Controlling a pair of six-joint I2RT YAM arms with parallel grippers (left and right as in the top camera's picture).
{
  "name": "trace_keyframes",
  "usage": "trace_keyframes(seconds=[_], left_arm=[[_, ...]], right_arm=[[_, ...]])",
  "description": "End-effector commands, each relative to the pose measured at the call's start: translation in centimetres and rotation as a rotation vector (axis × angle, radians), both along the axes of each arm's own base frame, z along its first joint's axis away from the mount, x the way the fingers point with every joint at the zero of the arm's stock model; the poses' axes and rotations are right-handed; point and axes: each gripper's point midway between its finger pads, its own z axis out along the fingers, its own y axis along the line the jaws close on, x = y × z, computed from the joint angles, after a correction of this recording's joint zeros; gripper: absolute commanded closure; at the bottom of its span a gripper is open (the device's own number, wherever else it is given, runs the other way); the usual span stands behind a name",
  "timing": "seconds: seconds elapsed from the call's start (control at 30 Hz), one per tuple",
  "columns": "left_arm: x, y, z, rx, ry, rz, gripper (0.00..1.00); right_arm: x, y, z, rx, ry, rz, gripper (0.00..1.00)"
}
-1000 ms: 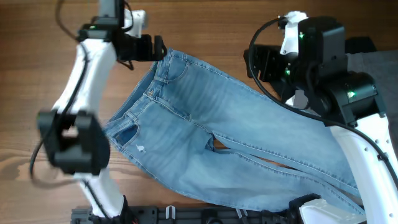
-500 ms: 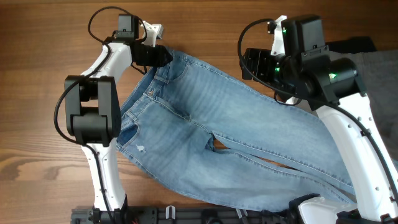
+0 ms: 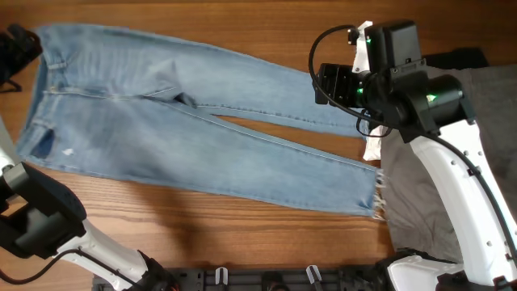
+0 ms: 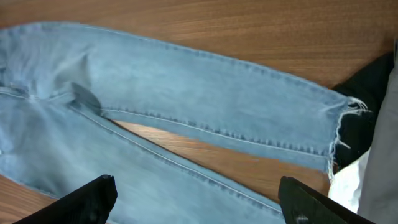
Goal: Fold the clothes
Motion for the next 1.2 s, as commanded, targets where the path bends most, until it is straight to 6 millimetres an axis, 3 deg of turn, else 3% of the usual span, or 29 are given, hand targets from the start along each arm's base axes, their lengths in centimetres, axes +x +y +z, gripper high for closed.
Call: trace_keyframes(seconds=[0.0, 0.07, 0.13, 0.2, 0.3, 0.4, 0.47, 0.5, 0.57, 0.63, 0.7, 0.77, 0.83, 0.9, 1.0, 1.13, 1.17], left_arm=[[-1.2, -1.5, -1.6, -0.084, 0.063, -0.026, 0.00], [-3.3, -2.4, -3.0, -0.133, 0.168, -0.007, 0.00], [-5.7, -2.9, -4.5, -0.158, 0.289, 0.024, 0.00], [-8.2, -2.8, -5.6, -0.148, 0.410, 0.068, 0.00], [-10.6, -1.2, -5.9, -0.203, 0.459, 0.205, 0.00], [-15.0, 1.3, -6.0, -0.269, 0.514, 0.312, 0.00], [-17.8, 3.8, -7.0, -0.337, 0.515, 0.454, 0.00], [-19.9, 6.1, -8.8, -0.380, 0.500, 0.547, 0.00], [-20.4, 7.9, -10.6, -0.436, 0.413, 0.574, 0.02], [-20.7, 9.2, -11.4, -0.440, 0.350, 0.580, 0.04], [-20.2, 10.7, -11.1, -0.381, 0.302, 0.573, 0.05], [-19.6, 11.4, -10.8, -0.348, 0.274, 0.562, 0.02], [-19.5, 11.4, -10.8, -0.349, 0.270, 0.561, 0.00], [-19.4, 11.6, -10.7, -0.343, 0.262, 0.564, 0.00], [-19.4, 11.6, -10.7, -0.343, 0.263, 0.564, 0.00], [-19.4, 11.6, -10.7, -0.344, 0.263, 0.564, 0.02], [-19.3, 11.5, -10.7, -0.344, 0.263, 0.562, 0.02]], right_arm=[[0.8, -0.4, -2.8, -0.043, 0.083, -0.034, 0.12], [-1.0, -2.9, -7.1, -0.114, 0.296, -0.233, 0.18], [-3.7, -4.5, -10.9, -0.184, 0.524, -0.260, 0.18], [-5.8, -4.4, -14.5, -0.210, 0.698, -0.147, 0.17], [-8.8, -4.7, -19.5, -0.218, 0.822, -0.125, 0.31], [-10.4, -4.3, -20.3, -0.187, 0.860, -0.116, 0.27], [-10.2, -4.2, -18.7, -0.164, 0.804, -0.115, 0.22], [-10.1, -4.1, -16.7, -0.132, 0.735, -0.136, 0.18], [-10.4, -4.2, -15.0, -0.104, 0.691, -0.171, 0.16], [-11.6, -4.6, -15.0, -0.101, 0.705, -0.215, 0.17], [-13.4, -5.1, -17.4, -0.112, 0.772, -0.279, 0.29], [-16.1, -5.6, -21.2, -0.101, 0.868, -0.403, 0.45], [-18.7, -6.2, -23.0, -0.112, 0.945, -0.480, 0.39], [-20.2, -6.5, -24.5, -0.110, 0.980, -0.547, 0.25], [-20.5, -6.9, -26.5, -0.083, 0.960, -0.629, 0.22], [-20.4, -9.6, -27.9, -0.074, 0.931, -0.739, 0.36], [-20.5, -9.9, -28.2, -0.065, 0.930, -0.753, 0.48]])
